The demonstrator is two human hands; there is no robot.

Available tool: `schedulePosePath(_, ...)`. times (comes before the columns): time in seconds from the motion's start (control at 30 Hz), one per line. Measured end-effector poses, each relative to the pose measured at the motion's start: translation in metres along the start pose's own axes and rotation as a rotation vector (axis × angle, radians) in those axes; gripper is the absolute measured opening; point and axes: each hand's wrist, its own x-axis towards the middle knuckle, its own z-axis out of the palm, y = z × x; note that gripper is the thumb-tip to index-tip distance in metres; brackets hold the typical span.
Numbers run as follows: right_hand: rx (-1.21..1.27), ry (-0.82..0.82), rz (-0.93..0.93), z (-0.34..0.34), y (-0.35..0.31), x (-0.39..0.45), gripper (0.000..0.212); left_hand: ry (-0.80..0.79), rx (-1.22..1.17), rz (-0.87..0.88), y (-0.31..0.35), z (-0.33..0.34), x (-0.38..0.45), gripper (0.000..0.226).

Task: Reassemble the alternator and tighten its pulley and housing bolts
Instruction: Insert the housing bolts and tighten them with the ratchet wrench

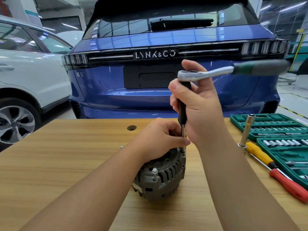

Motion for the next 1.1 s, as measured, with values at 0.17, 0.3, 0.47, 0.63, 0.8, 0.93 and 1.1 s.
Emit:
schedulePosePath(0.17, -0.113, -0.052, -0.166, 0.002, 0.008, -0.002, 0.038, -0.003, -0.009, 0.011, 0.001, 0.0, -0.001, 0.011)
schedulePosePath(0.3, -0.003, -0.091, -0.058, -0.001, 0.002, 0.0, 0.037, 0.004, -0.001, 0.011, -0.001, 0.0, -0.001, 0.005)
schedulePosePath(0.47, 0.142, -0.109, 0.174, -0.001, -0.01, 0.01, 0.038, 0.01, -0.012, 0.001, -0.001, 0.0, -0.001, 0.008)
schedulePosePath(0.63, 0.095, 0.061, 0.09, 0.007, -0.006, -0.003, 0.043, 0.027, -0.029, 0.004, -0.004, 0.0, 0.0, 0.013)
schedulePosePath(0.8, -0.098, 0.203, 0.058, 0.003, -0.009, -0.001, 0.016, 0.004, 0.028, 0.038, -0.002, 0.001, 0.001, 0.01)
schedulePosePath(0.93, 0.071, -0.052, 0.149, -0.006, -0.014, -0.002, 0.025, 0.001, 0.029, 0.007, -0.003, 0.0, 0.001, 0.013)
schedulePosePath(1.1, -0.121, -0.024, -0.131, 0.007, 0.0, -0.005, 0.038, -0.007, -0.016, 0.034, -0.001, -0.001, -0.001, 0.008)
